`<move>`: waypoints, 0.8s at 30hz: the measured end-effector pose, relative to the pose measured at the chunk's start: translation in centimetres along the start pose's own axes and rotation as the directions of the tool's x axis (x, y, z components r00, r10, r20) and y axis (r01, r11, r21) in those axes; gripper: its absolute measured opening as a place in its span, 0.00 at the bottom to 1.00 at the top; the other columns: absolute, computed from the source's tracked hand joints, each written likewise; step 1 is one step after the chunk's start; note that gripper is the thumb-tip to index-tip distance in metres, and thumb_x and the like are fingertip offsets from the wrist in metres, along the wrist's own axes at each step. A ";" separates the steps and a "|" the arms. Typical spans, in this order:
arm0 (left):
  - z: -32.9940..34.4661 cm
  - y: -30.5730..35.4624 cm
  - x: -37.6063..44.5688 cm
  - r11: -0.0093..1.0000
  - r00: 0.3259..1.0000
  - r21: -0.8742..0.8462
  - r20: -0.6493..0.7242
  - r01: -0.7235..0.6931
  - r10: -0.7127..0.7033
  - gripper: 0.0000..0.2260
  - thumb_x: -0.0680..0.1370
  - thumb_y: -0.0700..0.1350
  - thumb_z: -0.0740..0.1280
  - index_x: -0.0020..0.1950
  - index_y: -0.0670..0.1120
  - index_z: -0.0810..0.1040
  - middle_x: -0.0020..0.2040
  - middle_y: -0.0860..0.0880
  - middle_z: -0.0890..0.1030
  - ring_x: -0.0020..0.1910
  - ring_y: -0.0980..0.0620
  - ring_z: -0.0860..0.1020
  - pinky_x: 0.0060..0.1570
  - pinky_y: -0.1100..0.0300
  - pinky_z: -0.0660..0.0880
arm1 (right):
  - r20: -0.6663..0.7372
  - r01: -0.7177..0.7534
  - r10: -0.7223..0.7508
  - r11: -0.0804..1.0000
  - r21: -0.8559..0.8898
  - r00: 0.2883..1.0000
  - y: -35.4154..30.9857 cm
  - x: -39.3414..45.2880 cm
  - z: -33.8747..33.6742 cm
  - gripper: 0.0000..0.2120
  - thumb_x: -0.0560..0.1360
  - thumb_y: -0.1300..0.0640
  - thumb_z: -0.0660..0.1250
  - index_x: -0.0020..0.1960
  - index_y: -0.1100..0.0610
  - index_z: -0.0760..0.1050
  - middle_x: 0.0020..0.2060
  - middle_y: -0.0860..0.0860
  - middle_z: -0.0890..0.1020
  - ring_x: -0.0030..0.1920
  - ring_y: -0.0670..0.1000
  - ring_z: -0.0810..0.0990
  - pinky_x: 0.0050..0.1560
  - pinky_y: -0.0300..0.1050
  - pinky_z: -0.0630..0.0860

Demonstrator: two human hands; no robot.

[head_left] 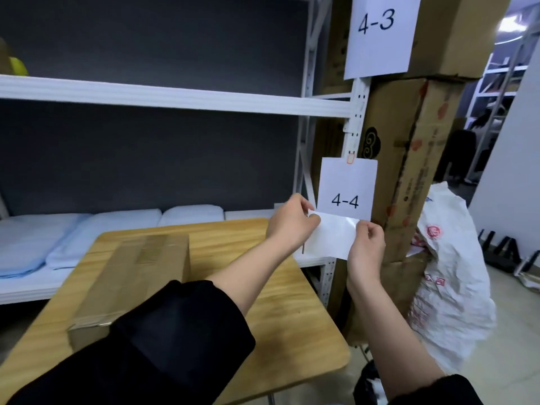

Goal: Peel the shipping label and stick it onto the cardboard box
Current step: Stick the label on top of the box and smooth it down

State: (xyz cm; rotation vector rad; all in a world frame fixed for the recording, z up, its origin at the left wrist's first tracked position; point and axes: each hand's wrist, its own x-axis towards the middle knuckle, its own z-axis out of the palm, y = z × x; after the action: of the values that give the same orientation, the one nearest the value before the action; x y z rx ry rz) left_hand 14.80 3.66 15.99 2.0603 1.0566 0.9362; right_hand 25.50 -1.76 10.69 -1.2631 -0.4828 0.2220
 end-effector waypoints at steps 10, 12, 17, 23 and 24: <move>-11.0 -1.7 0.2 0.967 0.996 0.254 -0.094 0.030 -0.006 0.08 0.71 0.44 0.63 0.37 0.56 0.78 0.51 0.53 0.81 0.49 0.49 0.80 0.45 0.56 0.77 | 0.149 0.223 -0.224 0.975 0.027 0.963 -3.7 -4.0 6.9 0.06 0.80 0.53 0.58 0.50 0.54 0.73 0.41 0.42 0.77 0.43 0.41 0.76 0.42 0.35 0.72; -13.0 -2.4 0.1 0.952 0.992 0.302 -0.124 0.044 -0.007 0.08 0.72 0.44 0.64 0.37 0.56 0.77 0.48 0.53 0.82 0.47 0.49 0.80 0.41 0.58 0.74 | 0.234 0.259 -0.264 0.964 0.054 0.936 -4.5 -5.1 8.3 0.07 0.79 0.53 0.59 0.51 0.55 0.74 0.42 0.42 0.77 0.44 0.40 0.76 0.42 0.30 0.71; -17.7 -5.0 -0.7 0.938 0.962 0.321 -0.271 0.133 -0.043 0.05 0.75 0.49 0.64 0.43 0.55 0.80 0.41 0.54 0.83 0.42 0.50 0.81 0.36 0.59 0.73 | 0.407 0.376 -0.381 0.922 0.096 0.830 -5.4 -8.2 11.3 0.05 0.78 0.54 0.63 0.48 0.52 0.77 0.44 0.47 0.79 0.43 0.37 0.75 0.43 0.27 0.71; -21.3 -9.0 -2.2 0.978 0.927 0.127 -0.358 0.165 -0.110 0.07 0.76 0.48 0.61 0.43 0.52 0.79 0.30 0.53 0.84 0.31 0.57 0.83 0.40 0.58 0.78 | 0.514 0.514 -0.478 0.854 0.083 0.712 -5.4 -12.0 14.7 0.05 0.76 0.55 0.66 0.43 0.48 0.78 0.44 0.47 0.75 0.41 0.37 0.74 0.41 0.29 0.70; -21.8 -9.6 -2.4 0.986 0.922 0.039 -0.361 0.164 -0.139 0.08 0.76 0.47 0.61 0.45 0.51 0.80 0.30 0.53 0.84 0.31 0.56 0.83 0.40 0.58 0.77 | 0.535 0.514 -0.478 0.853 0.094 0.696 -5.2 -12.6 15.1 0.05 0.76 0.56 0.66 0.42 0.48 0.78 0.44 0.47 0.74 0.40 0.38 0.73 0.39 0.30 0.70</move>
State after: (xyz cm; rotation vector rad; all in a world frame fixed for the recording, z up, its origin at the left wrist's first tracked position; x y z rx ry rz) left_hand -7.78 10.78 19.68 1.8685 1.4339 1.2387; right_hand 6.86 4.39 16.16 -1.0687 -1.3211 0.0975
